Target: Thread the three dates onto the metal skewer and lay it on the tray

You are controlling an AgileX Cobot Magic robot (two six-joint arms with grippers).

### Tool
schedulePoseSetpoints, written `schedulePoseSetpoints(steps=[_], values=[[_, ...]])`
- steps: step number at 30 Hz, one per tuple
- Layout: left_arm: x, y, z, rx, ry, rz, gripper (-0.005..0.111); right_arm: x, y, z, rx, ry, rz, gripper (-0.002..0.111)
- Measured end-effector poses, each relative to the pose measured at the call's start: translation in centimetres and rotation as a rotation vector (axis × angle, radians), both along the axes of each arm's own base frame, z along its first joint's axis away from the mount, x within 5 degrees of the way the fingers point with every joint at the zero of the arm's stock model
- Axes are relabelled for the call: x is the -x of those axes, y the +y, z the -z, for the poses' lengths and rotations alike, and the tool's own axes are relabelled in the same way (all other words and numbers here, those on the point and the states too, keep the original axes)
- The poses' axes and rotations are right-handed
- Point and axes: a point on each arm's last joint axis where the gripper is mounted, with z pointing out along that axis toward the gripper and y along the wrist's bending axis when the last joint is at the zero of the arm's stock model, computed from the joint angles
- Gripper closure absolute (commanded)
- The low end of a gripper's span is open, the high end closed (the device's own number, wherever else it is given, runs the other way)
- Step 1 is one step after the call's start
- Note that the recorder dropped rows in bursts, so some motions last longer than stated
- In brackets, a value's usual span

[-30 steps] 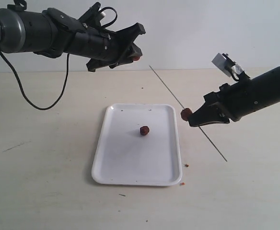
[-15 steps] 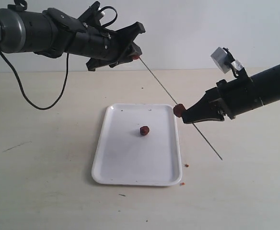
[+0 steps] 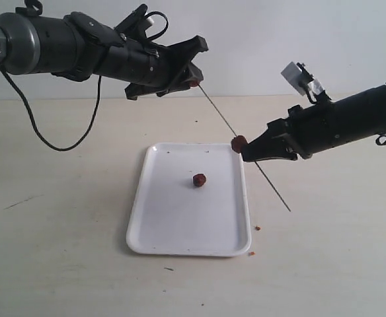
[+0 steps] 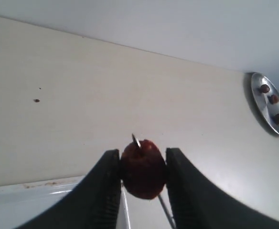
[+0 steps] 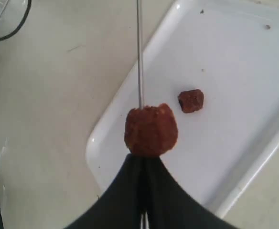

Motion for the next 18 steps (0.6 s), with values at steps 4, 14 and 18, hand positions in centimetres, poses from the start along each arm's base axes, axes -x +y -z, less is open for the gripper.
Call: schedulePoseSetpoints(steps=[4, 14, 18], values=[[0.7, -1.1, 0.0, -0.009, -0.008, 0.038, 0.073, -0.5, 0.1, -0.5, -0.038, -0.072, 0.032, 0.108], [2.3, -3.5, 0.0, -0.033, -0.038, 0.118, 0.073, -1.6, 0.0, -1.3, -0.085, -0.199, 0.104, 0.108], [2.9, -4.3, 0.0, -0.039, -0.045, 0.146, 0.073, -1.8, 0.0, -1.2, -0.106, -0.214, 0.118, 0.108]])
